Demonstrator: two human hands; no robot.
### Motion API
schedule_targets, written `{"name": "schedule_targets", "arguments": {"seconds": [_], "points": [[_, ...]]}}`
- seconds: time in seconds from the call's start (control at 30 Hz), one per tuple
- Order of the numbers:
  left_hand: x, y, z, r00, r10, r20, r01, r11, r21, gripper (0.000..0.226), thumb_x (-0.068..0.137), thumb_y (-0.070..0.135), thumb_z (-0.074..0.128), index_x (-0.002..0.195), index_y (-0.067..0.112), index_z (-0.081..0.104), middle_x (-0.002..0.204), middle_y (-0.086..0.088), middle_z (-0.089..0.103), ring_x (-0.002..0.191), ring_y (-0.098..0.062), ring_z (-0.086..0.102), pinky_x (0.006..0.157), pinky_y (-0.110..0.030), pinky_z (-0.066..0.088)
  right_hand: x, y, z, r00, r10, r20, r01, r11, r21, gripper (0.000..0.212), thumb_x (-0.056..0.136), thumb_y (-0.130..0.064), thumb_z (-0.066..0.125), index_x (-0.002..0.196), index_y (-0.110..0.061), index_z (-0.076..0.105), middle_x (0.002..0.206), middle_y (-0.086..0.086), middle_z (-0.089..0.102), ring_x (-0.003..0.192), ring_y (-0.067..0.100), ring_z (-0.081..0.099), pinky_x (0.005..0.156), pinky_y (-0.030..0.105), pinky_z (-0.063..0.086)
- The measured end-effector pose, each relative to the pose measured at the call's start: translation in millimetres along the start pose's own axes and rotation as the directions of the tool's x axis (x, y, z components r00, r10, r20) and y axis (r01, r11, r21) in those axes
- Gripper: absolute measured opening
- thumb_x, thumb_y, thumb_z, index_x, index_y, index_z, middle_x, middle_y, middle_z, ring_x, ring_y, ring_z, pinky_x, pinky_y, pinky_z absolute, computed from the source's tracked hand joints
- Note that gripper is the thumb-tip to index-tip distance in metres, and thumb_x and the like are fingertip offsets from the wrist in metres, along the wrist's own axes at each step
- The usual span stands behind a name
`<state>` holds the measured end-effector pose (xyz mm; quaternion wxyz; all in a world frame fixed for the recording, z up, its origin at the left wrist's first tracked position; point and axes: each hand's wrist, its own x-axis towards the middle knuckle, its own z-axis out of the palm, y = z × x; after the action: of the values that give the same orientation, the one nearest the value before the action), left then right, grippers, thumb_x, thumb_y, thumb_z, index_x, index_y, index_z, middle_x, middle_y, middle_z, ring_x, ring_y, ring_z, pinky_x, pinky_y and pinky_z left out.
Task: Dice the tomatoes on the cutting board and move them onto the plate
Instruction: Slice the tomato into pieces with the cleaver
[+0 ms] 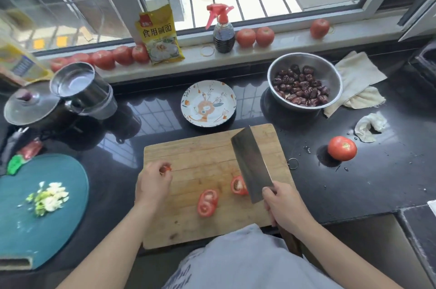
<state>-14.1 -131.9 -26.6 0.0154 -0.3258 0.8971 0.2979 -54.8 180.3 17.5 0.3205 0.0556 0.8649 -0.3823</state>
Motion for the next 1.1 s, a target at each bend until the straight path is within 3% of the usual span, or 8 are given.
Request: {"name": "schedule_targets", "arguments": {"seconds": [0.13, 0.3, 0.47, 0.67, 0.8, 0.93, 1.03, 1.1], "points": [[11.8, -43.8, -11.8, 0.982, 0.07, 0.173, -0.092, 0.988, 0.125, 0.015, 0.098, 0.021, 0.064, 0.108, 0.028, 0.073, 0.111, 0.008, 0.061, 0.107, -0.018, 0.061, 0.088, -0.032, 0.045, 4.8, -16.7, 5.9, 0.999, -0.048, -0.008, 0.049, 0.996, 0.073, 0.024, 0.092, -0.008, 0.042, 0.071, -0.003, 0.05, 0.045, 0.006, 0.048, 0.034, 0.019, 0.041, 0.038, 0.024, 0.034], [26.8, -52.2, -14.5, 0.912, 0.187, 0.364, -0.256, 0.955, 0.151, 0.038, 0.096, 0.02, 0.064, 0.133, 0.027, 0.063, 0.119, 0.012, 0.052, 0.111, -0.011, 0.054, 0.095, -0.026, 0.042, 6.7, -24.2, 6.5, 0.997, -0.077, -0.03, 0.079, 0.995, 0.064, 0.025, 0.094, -0.008, 0.043, 0.071, 0.0, 0.052, 0.044, 0.007, 0.049, 0.035, 0.019, 0.043, 0.038, 0.021, 0.032], [37.1, -50.7, -8.8, 0.893, 0.272, 0.359, -0.379, 0.885, 0.272, 0.015, 0.101, 0.019, 0.055, 0.106, 0.02, 0.069, 0.112, 0.013, 0.054, 0.098, -0.014, 0.054, 0.085, -0.029, 0.046, 4.7, -25.5, 11.6, 0.997, -0.065, -0.04, 0.068, 0.995, 0.068, 0.025, 0.092, -0.007, 0.042, 0.072, 0.004, 0.05, 0.044, 0.008, 0.047, 0.035, 0.02, 0.042, 0.039, 0.023, 0.034], [51.5, -52.3, -10.0, 0.971, 0.151, 0.187, -0.183, 0.968, 0.17, 0.011, 0.1, 0.023, 0.065, 0.093, 0.02, 0.073, 0.103, 0.007, 0.059, 0.095, -0.016, 0.058, 0.088, -0.034, 0.05, 0.7, -26.2, 10.9, 0.997, -0.035, -0.063, 0.041, 0.995, 0.092, 0.025, 0.092, -0.005, 0.042, 0.069, -0.002, 0.05, 0.048, 0.009, 0.046, 0.036, 0.019, 0.041, 0.037, 0.023, 0.035], [58.9, -54.8, -11.6, 0.986, 0.012, 0.165, -0.02, 0.999, 0.046, 0.029, 0.101, 0.029, 0.065, 0.073, 0.025, 0.075, 0.093, 0.003, 0.071, 0.089, -0.014, 0.065, 0.082, -0.033, 0.052, 0.6, -26.2, 8.8, 0.997, -0.018, -0.078, 0.024, 0.997, 0.07, 0.026, 0.092, -0.007, 0.043, 0.069, 0.0, 0.052, 0.045, 0.008, 0.048, 0.036, 0.02, 0.044, 0.038, 0.022, 0.036], [56.0, -53.1, -22.0, 0.981, -0.066, 0.182, 0.074, 0.997, -0.037, 0.014, 0.102, 0.033, 0.064, 0.104, 0.022, 0.073, 0.112, 0.002, 0.065, 0.102, -0.018, 0.062, 0.085, -0.033, 0.051, 5.1, -25.6, 7.3, 0.997, -0.021, -0.073, 0.023, 0.999, 0.032, 0.026, 0.091, -0.011, 0.042, 0.069, -0.005, 0.055, 0.045, 0.008, 0.054, 0.038, 0.02, 0.051, 0.047, 0.028, 0.043], [45.9, -48.2, -23.9, 0.955, -0.02, 0.295, -0.016, 0.993, 0.12, 0.034, 0.098, 0.032, 0.069, 0.131, 0.023, 0.065, 0.125, 0.002, 0.054, 0.109, -0.017, 0.059, 0.092, -0.034, 0.052, 7.7, -27.9, 6.4, 0.997, -0.018, -0.069, 0.02, 1.0, 0.023, 0.026, 0.091, -0.012, 0.042, 0.07, -0.004, 0.055, 0.044, 0.006, 0.054, 0.037, 0.019, 0.051, 0.047, 0.028, 0.043], [36.1, -38.3, -20.1, 0.966, 0.006, 0.257, -0.064, 0.974, 0.217, 0.041, 0.099, 0.031, 0.064, 0.139, 0.026, 0.059, 0.131, 0.002, 0.048, 0.116, -0.018, 0.056, 0.098, -0.038, 0.052, 7.7, -31.5, 4.0, 0.997, -0.023, -0.069, 0.024, 0.999, 0.02, 0.027, 0.092, -0.011, 0.042, 0.069, -0.005, 0.055, 0.043, 0.005, 0.053, 0.037, 0.018, 0.049, 0.045, 0.026, 0.042]]}}
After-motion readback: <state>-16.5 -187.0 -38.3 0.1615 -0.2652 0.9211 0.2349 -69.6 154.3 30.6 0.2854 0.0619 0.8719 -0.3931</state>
